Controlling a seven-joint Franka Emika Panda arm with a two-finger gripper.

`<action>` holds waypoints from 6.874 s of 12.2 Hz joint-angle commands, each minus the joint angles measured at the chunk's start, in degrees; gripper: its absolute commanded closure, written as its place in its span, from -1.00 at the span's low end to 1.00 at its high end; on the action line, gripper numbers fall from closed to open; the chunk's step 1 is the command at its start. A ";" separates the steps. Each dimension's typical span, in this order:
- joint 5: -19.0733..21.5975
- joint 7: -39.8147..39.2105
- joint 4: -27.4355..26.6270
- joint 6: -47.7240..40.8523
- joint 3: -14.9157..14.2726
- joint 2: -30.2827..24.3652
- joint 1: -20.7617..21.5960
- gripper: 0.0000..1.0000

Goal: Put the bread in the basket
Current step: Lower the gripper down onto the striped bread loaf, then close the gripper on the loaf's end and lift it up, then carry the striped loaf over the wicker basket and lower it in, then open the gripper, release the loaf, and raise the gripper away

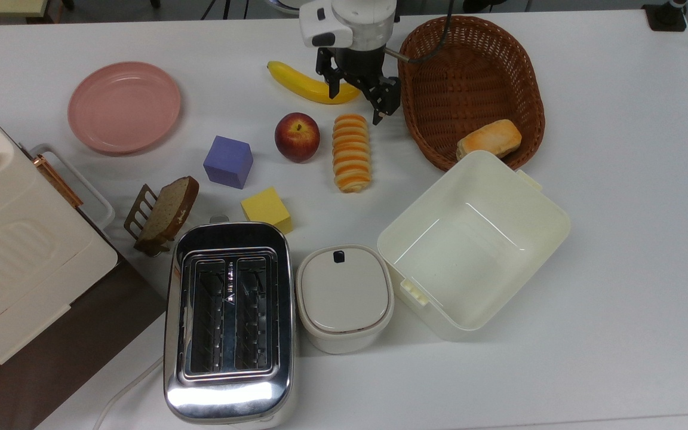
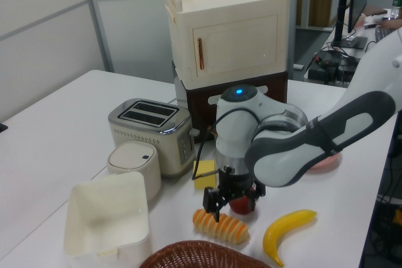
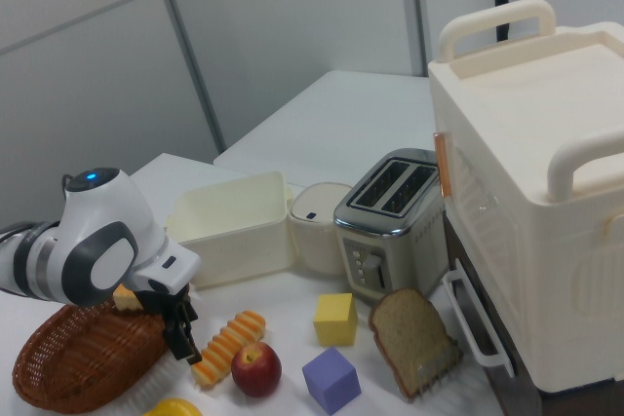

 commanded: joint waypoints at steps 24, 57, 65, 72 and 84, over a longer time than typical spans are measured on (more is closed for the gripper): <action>-13.21 1.26 2.02 6.49 -0.33 8.01 0.02 -1.00; -8.29 -1.45 16.25 -29.71 8.87 -2.54 13.56 0.54; -6.88 -1.20 16.25 -30.34 14.61 0.36 14.26 -0.18; -7.15 -1.72 17.39 -30.78 14.52 0.18 13.47 -1.00; -5.05 -42.91 33.21 -47.30 -8.15 -2.89 -0.74 -1.00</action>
